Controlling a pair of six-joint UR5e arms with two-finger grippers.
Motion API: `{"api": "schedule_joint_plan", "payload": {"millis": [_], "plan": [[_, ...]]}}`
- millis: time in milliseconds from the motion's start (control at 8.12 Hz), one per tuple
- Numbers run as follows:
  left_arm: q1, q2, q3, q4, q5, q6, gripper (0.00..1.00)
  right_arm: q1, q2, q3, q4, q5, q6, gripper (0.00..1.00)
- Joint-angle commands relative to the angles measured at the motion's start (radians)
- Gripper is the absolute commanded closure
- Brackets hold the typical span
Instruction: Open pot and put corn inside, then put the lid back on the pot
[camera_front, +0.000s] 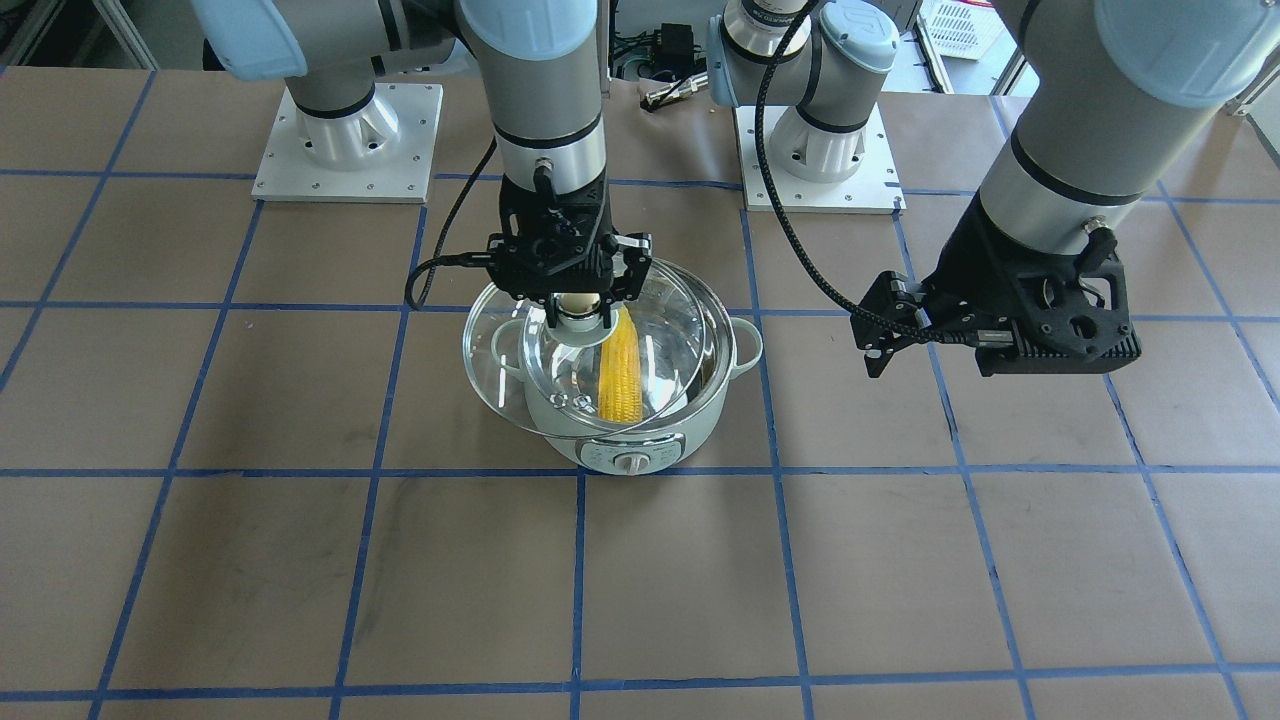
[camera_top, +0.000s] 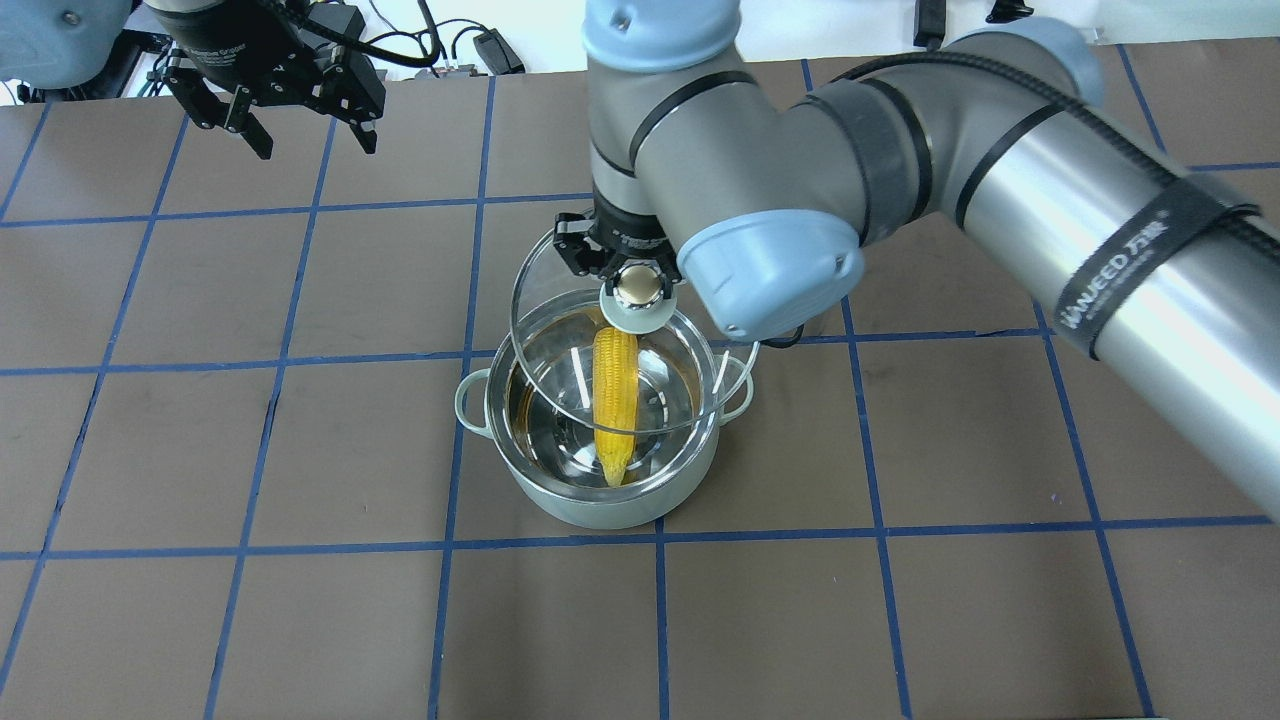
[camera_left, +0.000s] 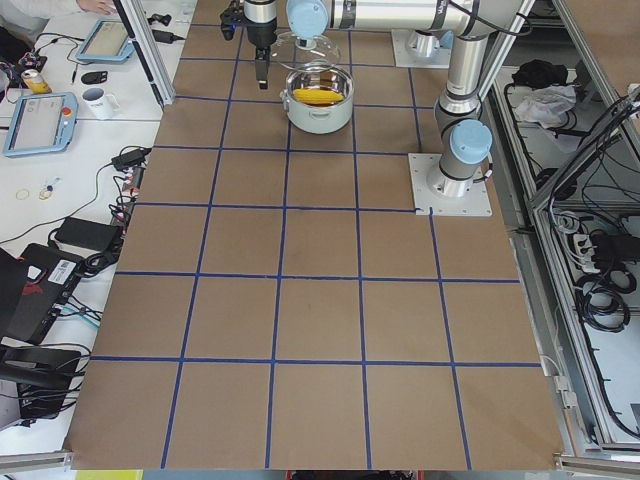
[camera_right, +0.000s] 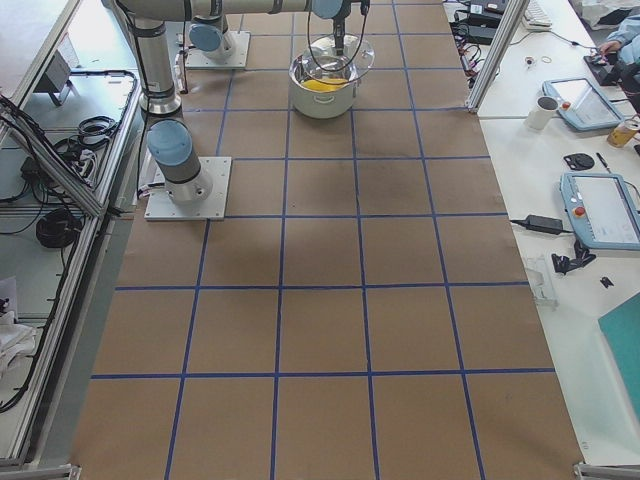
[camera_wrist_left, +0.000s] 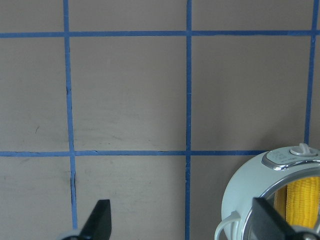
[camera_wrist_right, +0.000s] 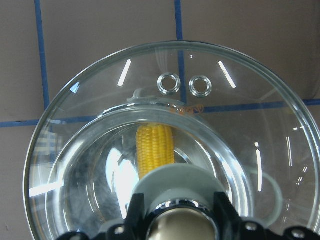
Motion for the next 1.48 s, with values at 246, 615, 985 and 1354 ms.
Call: {"api": "schedule_joint_plan", "payload": {"millis": [246,615,985,1354], "plan": [[0.002,0.000,0.000,0.000,0.000,0.001,0.00,0.075,0.073,0.017,-0.054,0.008,0.156,1.00],[0.002,0.000,-0.005,0.000,-0.001,0.000,0.00,0.075,0.093,0.017,-0.043,0.011,0.143,1.00],[0.002,-0.003,-0.010,0.001,-0.003,0.000,0.00,0.075,0.094,0.017,-0.036,0.022,0.144,1.00],[0.002,-0.003,-0.010,0.003,-0.003,0.001,0.00,0.075,0.090,0.017,-0.011,0.040,0.149,1.00]]}}
